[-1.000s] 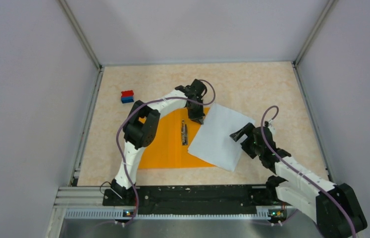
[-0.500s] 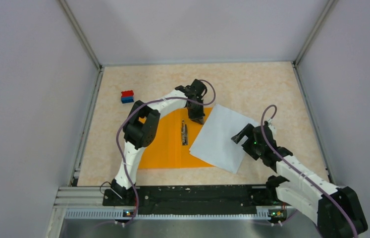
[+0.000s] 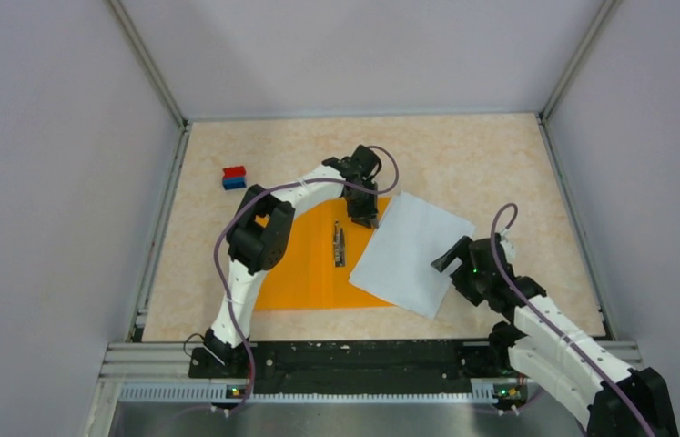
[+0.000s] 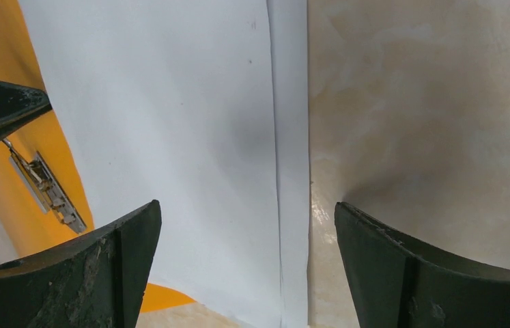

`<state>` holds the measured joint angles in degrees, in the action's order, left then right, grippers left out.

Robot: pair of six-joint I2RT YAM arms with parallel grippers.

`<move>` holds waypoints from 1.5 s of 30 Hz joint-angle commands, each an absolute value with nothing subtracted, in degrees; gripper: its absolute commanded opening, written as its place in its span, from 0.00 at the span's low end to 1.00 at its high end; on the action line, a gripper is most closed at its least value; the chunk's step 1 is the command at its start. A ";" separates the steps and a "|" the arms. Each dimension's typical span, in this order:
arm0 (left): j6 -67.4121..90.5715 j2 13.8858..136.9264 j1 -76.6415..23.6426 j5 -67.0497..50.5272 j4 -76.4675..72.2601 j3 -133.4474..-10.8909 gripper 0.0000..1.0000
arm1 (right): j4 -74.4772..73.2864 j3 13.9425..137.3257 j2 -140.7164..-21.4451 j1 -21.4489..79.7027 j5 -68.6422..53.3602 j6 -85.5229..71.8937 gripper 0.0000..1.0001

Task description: Put the files into the folder

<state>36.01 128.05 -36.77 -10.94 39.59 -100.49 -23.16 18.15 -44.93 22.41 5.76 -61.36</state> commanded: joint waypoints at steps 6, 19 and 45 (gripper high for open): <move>35.17 131.23 -37.48 -9.94 40.11 -99.49 0.30 | -21.88 12.75 -45.58 24.22 0.26 -66.73 0.96; 36.22 131.83 -37.46 -10.02 40.07 -99.70 0.28 | -38.14 15.86 -42.30 25.82 -3.18 -68.23 0.98; 33.53 132.41 -37.71 -9.99 41.35 -97.47 0.00 | -19.87 4.01 -31.02 33.40 10.30 -72.74 0.95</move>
